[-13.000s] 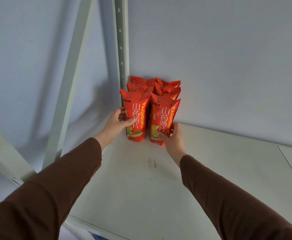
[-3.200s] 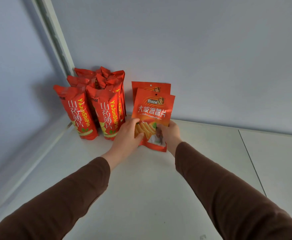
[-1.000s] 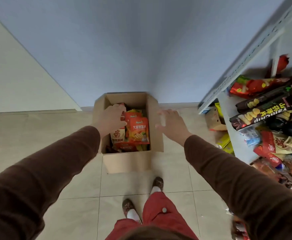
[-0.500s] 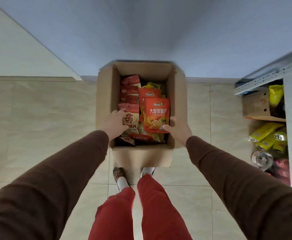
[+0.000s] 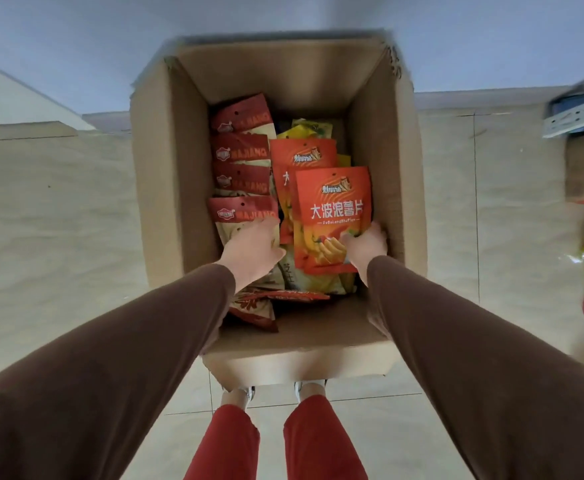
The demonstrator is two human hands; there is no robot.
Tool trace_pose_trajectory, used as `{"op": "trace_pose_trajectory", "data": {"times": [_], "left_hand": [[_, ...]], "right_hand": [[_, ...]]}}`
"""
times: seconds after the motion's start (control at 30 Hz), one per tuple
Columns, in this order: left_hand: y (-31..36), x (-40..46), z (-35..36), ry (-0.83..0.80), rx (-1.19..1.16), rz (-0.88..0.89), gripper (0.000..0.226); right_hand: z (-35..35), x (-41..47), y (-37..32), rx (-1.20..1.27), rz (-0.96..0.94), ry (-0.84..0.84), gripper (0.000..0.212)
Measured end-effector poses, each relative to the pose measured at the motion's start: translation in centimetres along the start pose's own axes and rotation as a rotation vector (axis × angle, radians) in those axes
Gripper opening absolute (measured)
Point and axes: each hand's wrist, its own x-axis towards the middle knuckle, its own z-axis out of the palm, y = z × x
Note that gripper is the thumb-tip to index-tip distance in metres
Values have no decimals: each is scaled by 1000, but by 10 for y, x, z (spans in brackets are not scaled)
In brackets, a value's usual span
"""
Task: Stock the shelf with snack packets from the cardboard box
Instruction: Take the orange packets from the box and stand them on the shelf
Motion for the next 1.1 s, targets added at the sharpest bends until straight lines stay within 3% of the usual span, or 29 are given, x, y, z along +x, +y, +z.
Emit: {"op": "trace_pose_trajectory", "data": {"times": [0.17, 0.27, 0.43, 0.6, 0.83, 0.93, 1.1], "left_hand": [[-22, 35, 31, -11, -19, 76, 63], [-32, 45, 39, -17, -62, 80, 65], [-33, 49, 38, -75, -215, 3, 71], [-26, 49, 33, -114, -399, -101, 62], [-1, 68, 38, -86, -684, -192, 44], [9, 85, 51, -66, -620, -226, 44], [29, 108, 74, -42, -372, -318, 90]], "right_hand": [[39, 42, 13, -41, 43, 25, 99], [49, 55, 15, -110, 54, 29, 107], [46, 32, 11, -134, -98, 145, 67], [18, -21, 2, -184, -323, 233, 40], [-67, -68, -4, 26, -401, 307, 37], [-85, -68, 2, 52, -350, 349, 44], [-94, -54, 20, 133, -301, 362, 45]]}}
